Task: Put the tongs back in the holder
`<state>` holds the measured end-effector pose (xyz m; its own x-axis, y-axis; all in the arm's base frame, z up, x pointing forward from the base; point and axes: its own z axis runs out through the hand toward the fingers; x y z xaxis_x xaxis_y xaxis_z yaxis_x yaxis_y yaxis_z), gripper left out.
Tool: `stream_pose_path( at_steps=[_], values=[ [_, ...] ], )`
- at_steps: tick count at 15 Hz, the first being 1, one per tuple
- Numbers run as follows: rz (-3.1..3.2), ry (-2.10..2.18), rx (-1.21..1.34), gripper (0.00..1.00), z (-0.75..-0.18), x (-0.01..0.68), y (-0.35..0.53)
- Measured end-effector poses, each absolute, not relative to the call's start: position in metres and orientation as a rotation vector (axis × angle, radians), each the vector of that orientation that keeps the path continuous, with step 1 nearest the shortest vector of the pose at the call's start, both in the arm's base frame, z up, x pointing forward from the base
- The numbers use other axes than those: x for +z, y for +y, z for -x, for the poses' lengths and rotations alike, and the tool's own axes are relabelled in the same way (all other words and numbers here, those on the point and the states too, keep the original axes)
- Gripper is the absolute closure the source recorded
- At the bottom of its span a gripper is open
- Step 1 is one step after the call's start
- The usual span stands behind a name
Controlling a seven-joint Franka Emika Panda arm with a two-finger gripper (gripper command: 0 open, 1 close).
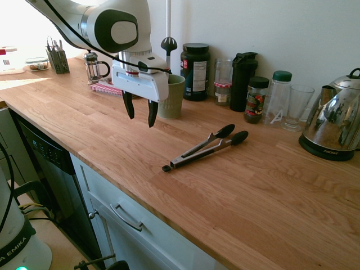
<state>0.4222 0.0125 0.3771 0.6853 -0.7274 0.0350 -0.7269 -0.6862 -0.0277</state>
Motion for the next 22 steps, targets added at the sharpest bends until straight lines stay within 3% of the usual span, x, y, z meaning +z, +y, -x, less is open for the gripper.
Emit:
stream_pose_path(
  at_steps=[6,11,18,19,22],
  values=[
    [2.83,1.264,-0.127,0.0,-0.442,0.409,0.001],
    [2.721,1.425,-0.216,0.0,-0.461,0.455,-0.075],
    [2.693,1.495,-0.219,0.0,-0.48,0.405,-0.157],
    [2.694,1.496,-0.218,1.0,-0.485,0.397,-0.161],
    [2.69,1.494,-0.208,1.0,-0.498,0.374,-0.165]
  ],
)
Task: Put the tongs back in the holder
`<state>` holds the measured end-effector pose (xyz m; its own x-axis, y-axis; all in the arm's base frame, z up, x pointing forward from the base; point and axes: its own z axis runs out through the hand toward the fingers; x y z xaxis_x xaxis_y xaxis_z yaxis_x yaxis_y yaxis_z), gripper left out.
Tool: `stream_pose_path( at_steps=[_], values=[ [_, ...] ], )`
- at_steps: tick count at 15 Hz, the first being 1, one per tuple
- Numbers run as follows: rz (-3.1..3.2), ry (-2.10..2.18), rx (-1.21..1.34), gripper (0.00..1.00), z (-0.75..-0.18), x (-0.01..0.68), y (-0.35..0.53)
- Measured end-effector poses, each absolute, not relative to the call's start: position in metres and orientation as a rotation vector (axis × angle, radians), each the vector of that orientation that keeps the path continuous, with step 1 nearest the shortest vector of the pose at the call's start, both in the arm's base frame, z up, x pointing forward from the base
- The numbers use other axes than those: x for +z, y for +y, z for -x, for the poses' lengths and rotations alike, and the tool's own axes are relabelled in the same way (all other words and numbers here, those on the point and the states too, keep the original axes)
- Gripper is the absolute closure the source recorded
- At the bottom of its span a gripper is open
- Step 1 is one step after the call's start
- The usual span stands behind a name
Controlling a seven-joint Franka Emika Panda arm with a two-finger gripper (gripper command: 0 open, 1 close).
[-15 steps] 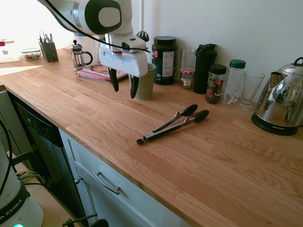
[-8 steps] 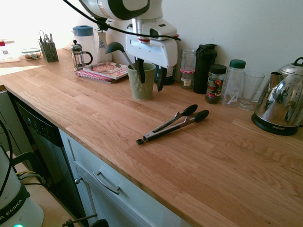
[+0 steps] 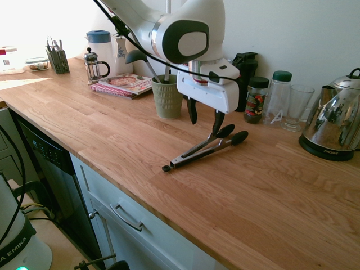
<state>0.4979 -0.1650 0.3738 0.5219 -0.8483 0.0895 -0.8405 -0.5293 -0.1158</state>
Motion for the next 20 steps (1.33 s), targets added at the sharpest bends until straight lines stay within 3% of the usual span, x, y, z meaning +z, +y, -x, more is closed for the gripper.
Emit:
stream_pose_path(
  at_steps=[8,20],
  values=[
    [2.691,1.486,-0.24,1.0,-0.527,0.363,-0.17],
    [2.699,1.519,-0.19,1.0,-0.524,0.344,-0.186]
  ],
)
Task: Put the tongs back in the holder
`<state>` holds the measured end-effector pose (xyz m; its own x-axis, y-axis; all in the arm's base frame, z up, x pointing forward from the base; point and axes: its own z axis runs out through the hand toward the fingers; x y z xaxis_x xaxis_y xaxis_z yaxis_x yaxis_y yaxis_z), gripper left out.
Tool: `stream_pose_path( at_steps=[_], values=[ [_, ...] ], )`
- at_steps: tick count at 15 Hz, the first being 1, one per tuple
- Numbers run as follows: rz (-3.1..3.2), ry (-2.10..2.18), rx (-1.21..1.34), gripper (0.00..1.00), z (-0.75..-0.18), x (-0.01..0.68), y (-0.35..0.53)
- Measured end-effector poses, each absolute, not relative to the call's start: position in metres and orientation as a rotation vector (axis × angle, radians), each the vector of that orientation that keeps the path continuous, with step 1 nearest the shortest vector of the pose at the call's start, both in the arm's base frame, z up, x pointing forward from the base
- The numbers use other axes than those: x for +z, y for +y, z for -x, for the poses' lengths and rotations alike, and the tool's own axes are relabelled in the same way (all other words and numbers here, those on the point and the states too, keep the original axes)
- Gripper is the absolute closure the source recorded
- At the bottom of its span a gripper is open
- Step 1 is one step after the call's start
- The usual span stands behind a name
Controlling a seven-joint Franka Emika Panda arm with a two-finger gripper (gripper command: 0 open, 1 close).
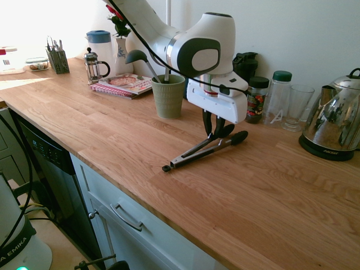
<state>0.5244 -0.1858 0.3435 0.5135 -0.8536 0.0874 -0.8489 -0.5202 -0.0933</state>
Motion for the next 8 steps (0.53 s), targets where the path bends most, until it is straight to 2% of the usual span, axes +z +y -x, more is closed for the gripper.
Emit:
stream_pose_path(
  at_steps=[8],
  values=[
    [2.703,1.524,-0.171,1.0,-0.5246,0.3449,-0.1886]
  ],
)
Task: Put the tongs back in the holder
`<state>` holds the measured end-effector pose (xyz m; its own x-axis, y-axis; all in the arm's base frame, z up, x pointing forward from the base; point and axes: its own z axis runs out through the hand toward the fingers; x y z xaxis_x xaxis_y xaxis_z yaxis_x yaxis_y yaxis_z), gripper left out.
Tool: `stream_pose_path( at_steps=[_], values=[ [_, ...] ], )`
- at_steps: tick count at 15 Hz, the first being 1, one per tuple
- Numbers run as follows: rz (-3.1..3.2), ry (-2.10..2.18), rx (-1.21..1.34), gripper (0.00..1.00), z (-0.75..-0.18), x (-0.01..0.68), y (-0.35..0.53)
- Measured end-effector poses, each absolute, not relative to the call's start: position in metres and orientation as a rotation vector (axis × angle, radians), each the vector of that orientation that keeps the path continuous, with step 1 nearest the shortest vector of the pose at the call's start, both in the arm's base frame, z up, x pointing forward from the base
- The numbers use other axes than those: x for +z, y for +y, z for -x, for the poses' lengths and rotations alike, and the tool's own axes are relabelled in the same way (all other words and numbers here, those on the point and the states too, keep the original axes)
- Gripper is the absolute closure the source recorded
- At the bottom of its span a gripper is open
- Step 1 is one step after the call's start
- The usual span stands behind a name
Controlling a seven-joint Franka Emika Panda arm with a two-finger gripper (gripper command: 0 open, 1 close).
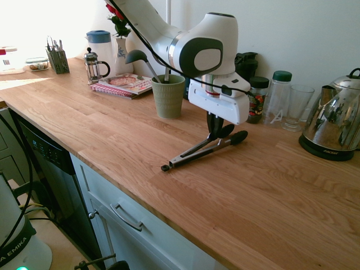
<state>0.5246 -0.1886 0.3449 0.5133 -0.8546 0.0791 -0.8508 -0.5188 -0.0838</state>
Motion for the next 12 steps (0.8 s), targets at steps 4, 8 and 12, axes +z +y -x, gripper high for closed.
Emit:
stream_pose_path(
  at_steps=[4,8,12],
  values=[
    [2.654,1.511,-0.193,1.0,-0.539,0.392,-0.191],
    [2.602,1.448,-0.252,1.0,-0.545,0.471,-0.178],
    [2.591,1.376,-0.301,1.0,-0.533,0.521,-0.157]
  ],
)
